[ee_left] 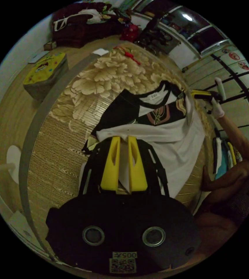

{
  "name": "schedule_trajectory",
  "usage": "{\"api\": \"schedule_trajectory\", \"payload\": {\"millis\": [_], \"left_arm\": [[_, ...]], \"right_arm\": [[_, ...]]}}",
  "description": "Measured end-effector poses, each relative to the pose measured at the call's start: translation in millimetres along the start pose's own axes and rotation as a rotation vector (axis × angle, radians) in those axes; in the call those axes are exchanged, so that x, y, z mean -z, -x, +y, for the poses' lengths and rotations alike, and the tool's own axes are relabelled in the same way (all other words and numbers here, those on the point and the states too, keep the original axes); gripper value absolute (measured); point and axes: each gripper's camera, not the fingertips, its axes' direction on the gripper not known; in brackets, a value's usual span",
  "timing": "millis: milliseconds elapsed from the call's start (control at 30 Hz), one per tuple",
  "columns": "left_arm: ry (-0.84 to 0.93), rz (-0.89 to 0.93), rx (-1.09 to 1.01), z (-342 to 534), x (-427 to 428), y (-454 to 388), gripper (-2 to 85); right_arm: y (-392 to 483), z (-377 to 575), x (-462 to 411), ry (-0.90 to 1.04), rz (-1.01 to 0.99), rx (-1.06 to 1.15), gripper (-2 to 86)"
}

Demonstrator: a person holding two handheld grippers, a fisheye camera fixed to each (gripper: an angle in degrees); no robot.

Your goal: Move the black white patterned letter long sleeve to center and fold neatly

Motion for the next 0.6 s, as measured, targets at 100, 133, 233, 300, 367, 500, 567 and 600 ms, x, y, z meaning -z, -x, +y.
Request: {"api": "schedule_trajectory", "payload": {"millis": [100, 133, 233, 300, 367, 500, 567, 600], "left_arm": [[-0.015, -0.016, 0.044, -7.5, 12.3, -1.9, 2.7], [-0.048, -0.005, 0.061, -7.8, 22.4, -0.7, 2.1], [-0.127, 0.049, 0.107, -5.4, 48.1, 7.6, 1.2], [-0.166, 0.083, 0.168, -3.5, 59.4, 18.2, 1.1], [-0.191, 0.109, 0.254, -3.3, 63.3, 31.9, 1.5], [-0.246, 0.184, 0.344, -3.3, 57.5, 41.0, 3.8], [-0.295, 0.197, 0.354, -1.1, 60.9, 38.4, 6.7], [-0.308, 0.187, 0.351, -0.3, 63.6, 36.7, 6.9]], "right_arm": [[21.5, -13.9, -1.3, 0.001, 0.062, 0.016, 1.4], [28.3, -18.6, 3.9, -0.023, 0.073, 0.017, -0.1], [34.3, -30.4, 24.9, -0.125, 0.028, -0.028, -1.4], [33.5, -39.9, 31.5, -0.154, -0.006, -0.073, -1.5], [33.5, -49.7, 31.5, -0.177, -0.03, -0.129, -1.4], [47.9, -74.9, 11.6, -0.132, -0.05, -0.231, 0.9], [57.0, -82.0, 9.3, -0.133, -0.011, -0.264, 2.5], [63.6, -85.0, 13.4, -0.16, -0.001, -0.263, 3.2]]}}
